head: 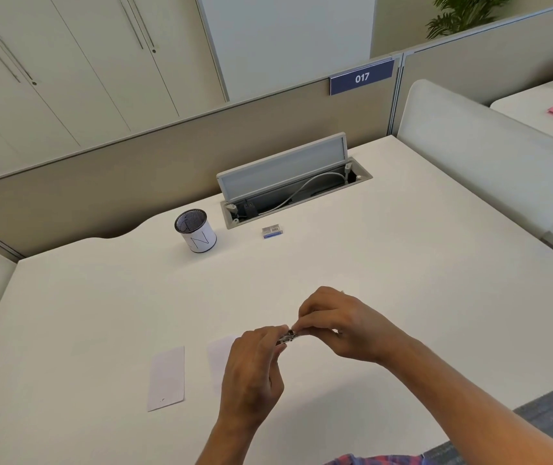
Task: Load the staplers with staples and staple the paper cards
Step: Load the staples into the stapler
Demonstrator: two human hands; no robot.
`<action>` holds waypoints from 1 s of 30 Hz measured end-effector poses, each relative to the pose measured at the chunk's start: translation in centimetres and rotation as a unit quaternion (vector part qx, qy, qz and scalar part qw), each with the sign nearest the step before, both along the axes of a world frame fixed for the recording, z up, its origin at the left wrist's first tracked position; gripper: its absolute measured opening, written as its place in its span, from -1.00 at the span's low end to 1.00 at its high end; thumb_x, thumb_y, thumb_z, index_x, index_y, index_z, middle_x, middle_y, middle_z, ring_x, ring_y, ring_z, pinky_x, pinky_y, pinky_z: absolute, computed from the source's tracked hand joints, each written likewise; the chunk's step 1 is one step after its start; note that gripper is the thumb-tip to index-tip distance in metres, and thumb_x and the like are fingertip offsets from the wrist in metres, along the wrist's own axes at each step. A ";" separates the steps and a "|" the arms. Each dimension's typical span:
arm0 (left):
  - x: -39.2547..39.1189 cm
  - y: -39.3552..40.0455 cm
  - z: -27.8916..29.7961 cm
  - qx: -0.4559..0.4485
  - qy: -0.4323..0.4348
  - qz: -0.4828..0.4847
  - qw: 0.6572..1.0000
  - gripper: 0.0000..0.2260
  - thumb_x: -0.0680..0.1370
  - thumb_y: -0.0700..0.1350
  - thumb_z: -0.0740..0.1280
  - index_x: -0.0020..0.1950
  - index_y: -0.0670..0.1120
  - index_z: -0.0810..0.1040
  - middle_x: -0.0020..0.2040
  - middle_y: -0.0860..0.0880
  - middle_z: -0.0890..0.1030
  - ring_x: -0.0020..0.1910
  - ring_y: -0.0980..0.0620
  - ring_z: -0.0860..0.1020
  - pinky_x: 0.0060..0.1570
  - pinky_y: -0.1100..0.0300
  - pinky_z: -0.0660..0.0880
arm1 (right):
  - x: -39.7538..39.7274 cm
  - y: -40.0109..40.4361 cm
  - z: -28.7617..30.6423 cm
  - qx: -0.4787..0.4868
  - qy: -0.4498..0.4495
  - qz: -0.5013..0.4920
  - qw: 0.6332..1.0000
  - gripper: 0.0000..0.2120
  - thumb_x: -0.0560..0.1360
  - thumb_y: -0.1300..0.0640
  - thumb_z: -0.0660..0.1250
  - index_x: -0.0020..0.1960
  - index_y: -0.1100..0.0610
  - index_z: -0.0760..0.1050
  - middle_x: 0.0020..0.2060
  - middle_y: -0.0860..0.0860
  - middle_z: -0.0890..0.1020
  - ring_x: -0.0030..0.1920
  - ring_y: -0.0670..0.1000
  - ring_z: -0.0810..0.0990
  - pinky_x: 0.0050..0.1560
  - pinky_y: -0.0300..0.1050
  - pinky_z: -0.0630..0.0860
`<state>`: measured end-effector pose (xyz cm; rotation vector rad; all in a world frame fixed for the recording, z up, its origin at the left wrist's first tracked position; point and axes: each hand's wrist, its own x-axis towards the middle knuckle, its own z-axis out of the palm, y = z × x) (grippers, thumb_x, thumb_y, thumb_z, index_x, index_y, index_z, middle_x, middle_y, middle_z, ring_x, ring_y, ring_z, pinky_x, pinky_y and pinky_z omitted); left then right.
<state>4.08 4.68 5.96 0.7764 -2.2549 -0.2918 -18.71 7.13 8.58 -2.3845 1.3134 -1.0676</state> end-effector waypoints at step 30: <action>0.0 -0.6 1.3 -0.032 0.012 0.018 0.999 -0.60 0.52 -0.33 0.36 0.32 -0.06 0.45 0.05 -0.06 0.69 -0.04 -0.03 0.59 -0.04 0.08 0.53 | -1.8 0.2 1.6 -0.057 0.122 -0.012 0.991 -0.86 0.59 0.02 0.43 0.10 0.00 0.71 0.11 0.00 0.64 -0.02 0.04 0.60 -0.07 0.01 0.51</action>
